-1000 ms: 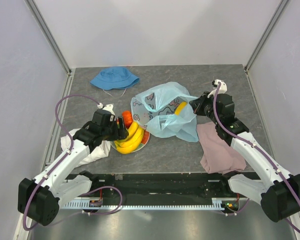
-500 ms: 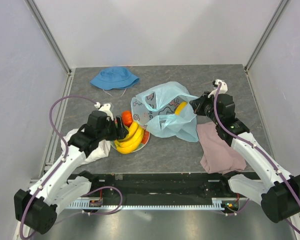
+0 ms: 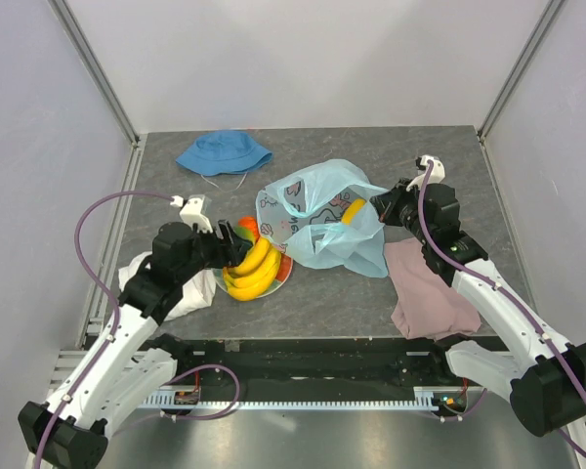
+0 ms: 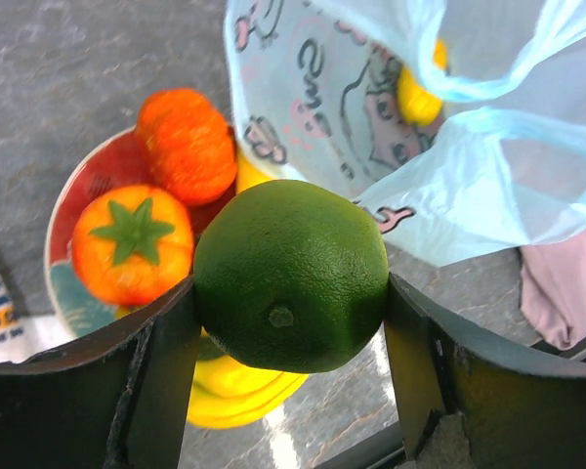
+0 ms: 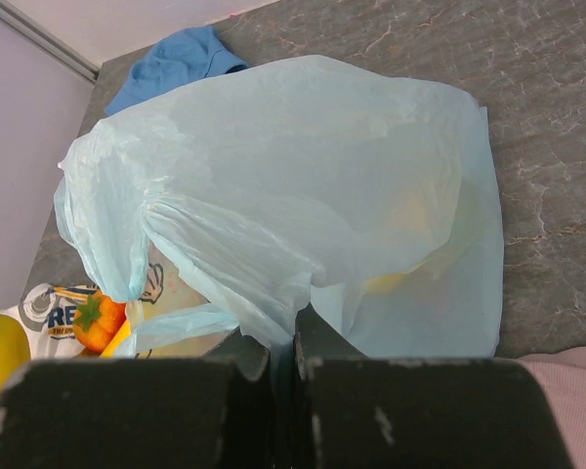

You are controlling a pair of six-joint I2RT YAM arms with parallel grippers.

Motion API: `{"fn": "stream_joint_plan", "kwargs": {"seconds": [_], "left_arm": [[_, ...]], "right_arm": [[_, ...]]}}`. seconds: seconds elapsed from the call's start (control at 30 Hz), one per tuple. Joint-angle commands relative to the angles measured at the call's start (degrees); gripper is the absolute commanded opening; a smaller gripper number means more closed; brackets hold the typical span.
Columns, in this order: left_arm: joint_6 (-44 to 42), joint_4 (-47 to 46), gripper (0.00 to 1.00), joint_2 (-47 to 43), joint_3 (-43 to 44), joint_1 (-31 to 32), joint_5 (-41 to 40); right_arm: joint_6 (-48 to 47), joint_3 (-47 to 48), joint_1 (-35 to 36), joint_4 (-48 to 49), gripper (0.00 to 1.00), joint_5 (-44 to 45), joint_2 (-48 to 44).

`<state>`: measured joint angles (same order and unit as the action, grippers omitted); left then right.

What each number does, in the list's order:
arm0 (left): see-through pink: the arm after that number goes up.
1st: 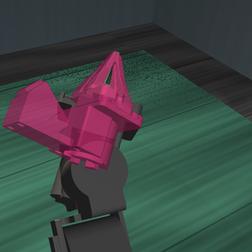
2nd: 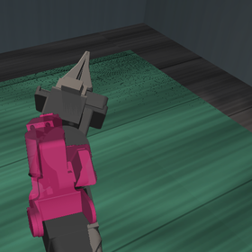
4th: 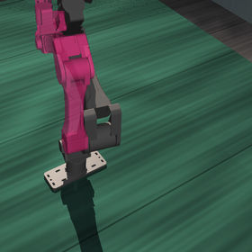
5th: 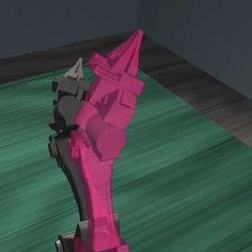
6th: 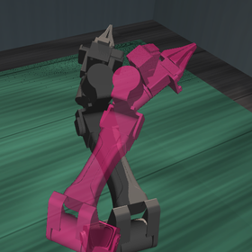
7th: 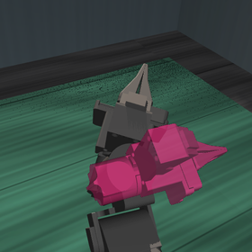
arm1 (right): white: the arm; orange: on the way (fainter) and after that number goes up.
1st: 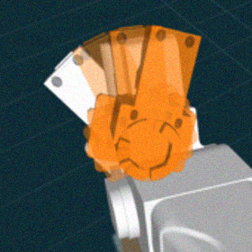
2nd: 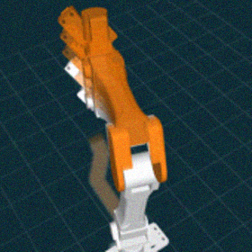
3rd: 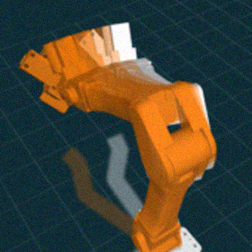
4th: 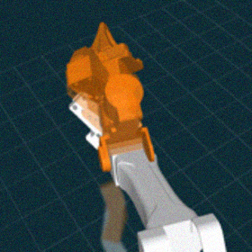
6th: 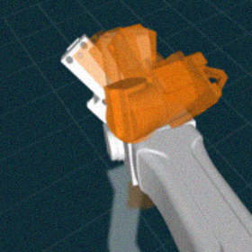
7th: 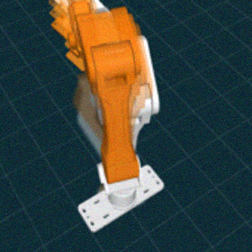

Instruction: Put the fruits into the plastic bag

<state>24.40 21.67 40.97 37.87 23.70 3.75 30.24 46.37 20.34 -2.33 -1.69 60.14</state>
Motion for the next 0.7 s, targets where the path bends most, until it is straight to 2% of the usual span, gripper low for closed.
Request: {"fn": "stream_joint_plan", "kwargs": {"seconds": [0.0,0.1,0.17,0.3,0.5,0.67], "left_arm": [[1.69,-10.75,0.58,2.26,-0.16,0.46,3.63],[2.75,-14.45,0.56,5.51,1.24,3.44,2.85],[1.97,-15.60,0.56,7.01,3.08,6.51,-1.00],[0.47,-18.15,0.56,11.14,6.86,16.44,-7.44],[0.82,-26.67,0.54,17.64,10.99,22.07,-6.91],[-0.93,-30.54,0.54,23.79,15.92,23.67,-6.47]], "right_arm": [[0.61,0.21,-0.12,1.98,0.00,-0.68,-0.64],[0.87,-0.14,-0.12,1.89,0.00,-0.85,-0.81],[0.87,-0.31,-0.12,1.89,0.00,-0.85,-1.08],[0.79,-0.58,-0.12,1.89,0.00,-0.68,-1.43],[1.05,-0.93,-0.12,1.80,0.00,-0.42,-1.43],[1.14,-0.93,-0.12,1.89,0.00,-0.50,-1.69]]}}
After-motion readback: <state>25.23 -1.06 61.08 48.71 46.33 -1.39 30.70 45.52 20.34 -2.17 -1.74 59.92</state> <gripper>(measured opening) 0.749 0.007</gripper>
